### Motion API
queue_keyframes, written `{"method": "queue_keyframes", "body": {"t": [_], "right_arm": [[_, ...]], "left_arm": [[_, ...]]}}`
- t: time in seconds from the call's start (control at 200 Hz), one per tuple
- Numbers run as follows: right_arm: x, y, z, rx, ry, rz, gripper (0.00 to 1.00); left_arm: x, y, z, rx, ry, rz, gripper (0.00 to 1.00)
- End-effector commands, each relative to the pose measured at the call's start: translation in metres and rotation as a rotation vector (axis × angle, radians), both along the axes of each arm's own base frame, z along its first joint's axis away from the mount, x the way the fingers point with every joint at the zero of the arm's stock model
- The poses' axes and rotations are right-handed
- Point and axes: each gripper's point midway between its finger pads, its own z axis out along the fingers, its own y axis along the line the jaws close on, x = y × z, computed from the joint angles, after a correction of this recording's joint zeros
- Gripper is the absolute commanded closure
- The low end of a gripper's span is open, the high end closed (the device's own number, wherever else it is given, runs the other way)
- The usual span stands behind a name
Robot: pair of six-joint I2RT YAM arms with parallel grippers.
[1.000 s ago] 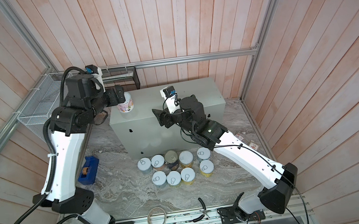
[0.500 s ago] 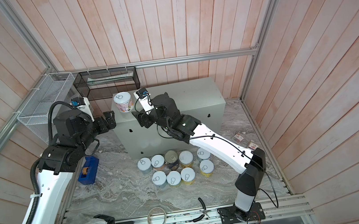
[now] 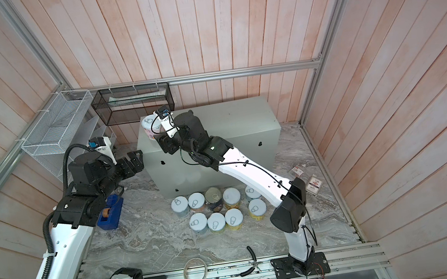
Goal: Place and organize the canned foods onto the counter
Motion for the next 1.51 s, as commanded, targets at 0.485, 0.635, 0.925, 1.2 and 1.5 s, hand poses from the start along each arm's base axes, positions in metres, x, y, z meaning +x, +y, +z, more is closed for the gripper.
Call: {"method": "queue_keyframes", "body": {"t": [0.485,0.635,0.925,1.2,1.5], "right_arm": [[0.037,0.013,-0.013,-0.003,0.004,-0.024,0.32],[0.048,0.015,-0.015,0.011,0.006,-0.027,0.32],[0.059,0.022,-0.016,0.03,-0.012,-0.007,0.31],[0.061,0.029,-0.012,0.045,-0.042,0.018,0.3],[0.063,0.037,-0.005,0.076,-0.066,0.047,0.3]], "left_arm": [[-0.013,-0.006,-0.037,-0.053,0.055,-0.041,0.04],[-0.013,-0.009,-0.052,-0.069,0.081,-0.048,0.05],[-0.008,-0.015,-0.067,-0.09,0.107,-0.07,0.07],[-0.001,-0.017,-0.076,-0.08,0.125,-0.076,0.08],[0.004,-0.018,-0.083,-0.071,0.139,-0.081,0.08]]}}
